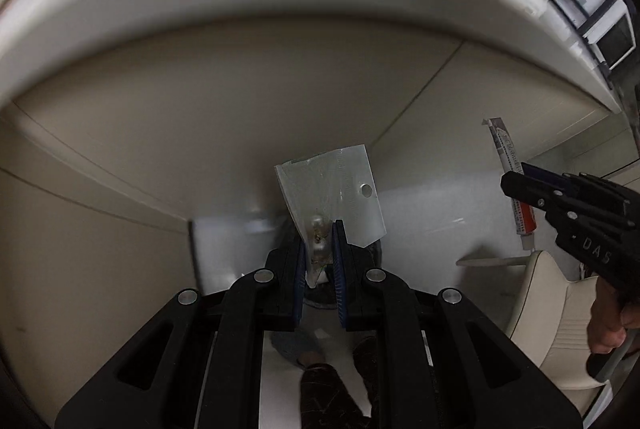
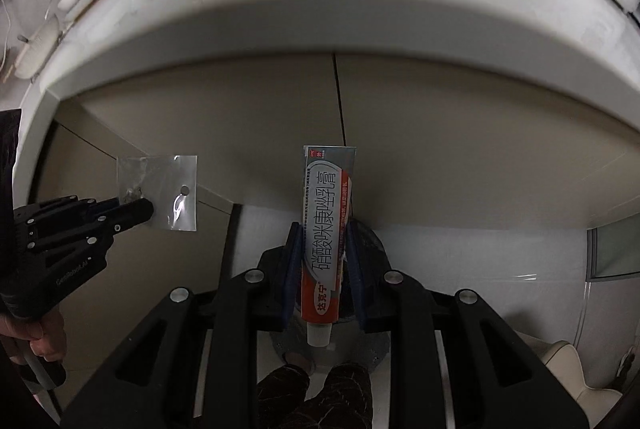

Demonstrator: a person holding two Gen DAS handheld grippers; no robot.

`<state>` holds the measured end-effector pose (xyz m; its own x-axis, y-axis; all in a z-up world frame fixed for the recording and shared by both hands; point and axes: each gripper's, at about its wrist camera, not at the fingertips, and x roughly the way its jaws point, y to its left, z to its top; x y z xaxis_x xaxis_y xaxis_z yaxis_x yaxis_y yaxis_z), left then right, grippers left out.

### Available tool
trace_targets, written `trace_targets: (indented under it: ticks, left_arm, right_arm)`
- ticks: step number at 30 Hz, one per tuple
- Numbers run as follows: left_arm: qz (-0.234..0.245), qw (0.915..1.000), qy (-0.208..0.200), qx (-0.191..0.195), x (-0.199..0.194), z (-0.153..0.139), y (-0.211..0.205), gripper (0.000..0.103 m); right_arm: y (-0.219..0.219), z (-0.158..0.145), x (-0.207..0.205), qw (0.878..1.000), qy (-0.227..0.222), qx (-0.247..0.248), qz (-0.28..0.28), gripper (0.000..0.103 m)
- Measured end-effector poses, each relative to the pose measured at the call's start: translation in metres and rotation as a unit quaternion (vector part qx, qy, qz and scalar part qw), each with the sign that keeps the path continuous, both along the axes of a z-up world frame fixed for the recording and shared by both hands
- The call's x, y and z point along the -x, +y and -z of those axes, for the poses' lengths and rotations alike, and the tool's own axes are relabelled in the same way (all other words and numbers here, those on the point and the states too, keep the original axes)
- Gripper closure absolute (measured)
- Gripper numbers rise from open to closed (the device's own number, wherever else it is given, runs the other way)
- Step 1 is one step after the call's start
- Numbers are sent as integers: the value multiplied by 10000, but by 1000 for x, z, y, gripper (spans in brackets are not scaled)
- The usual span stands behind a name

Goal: Collect trash
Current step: 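Carry the toothpaste tube and pearl bag down over the wastebasket, then open both tools to drop the tube and pearl bag into the wastebasket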

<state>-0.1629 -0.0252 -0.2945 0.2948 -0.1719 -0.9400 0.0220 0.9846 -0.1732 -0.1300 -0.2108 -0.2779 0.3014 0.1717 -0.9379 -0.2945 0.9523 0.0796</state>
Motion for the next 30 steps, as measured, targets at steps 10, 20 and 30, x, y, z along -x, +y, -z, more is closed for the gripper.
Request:
trace_targets:
  ticks: [10,20,30]
  left_arm:
    - [-157,9992,367,60,14,161,-25,92]
    - [8,9983,525,263,15,297,-62,92]
    - [299,9958,850,155,12,368,-83,92]
  right_arm:
    - [-23,159,-1,9984,367,293,-304,82]
    - [-41,286,-6,9971,741,153,-75,82]
    - [-58,323,-12,9962,862,-86,130,82]
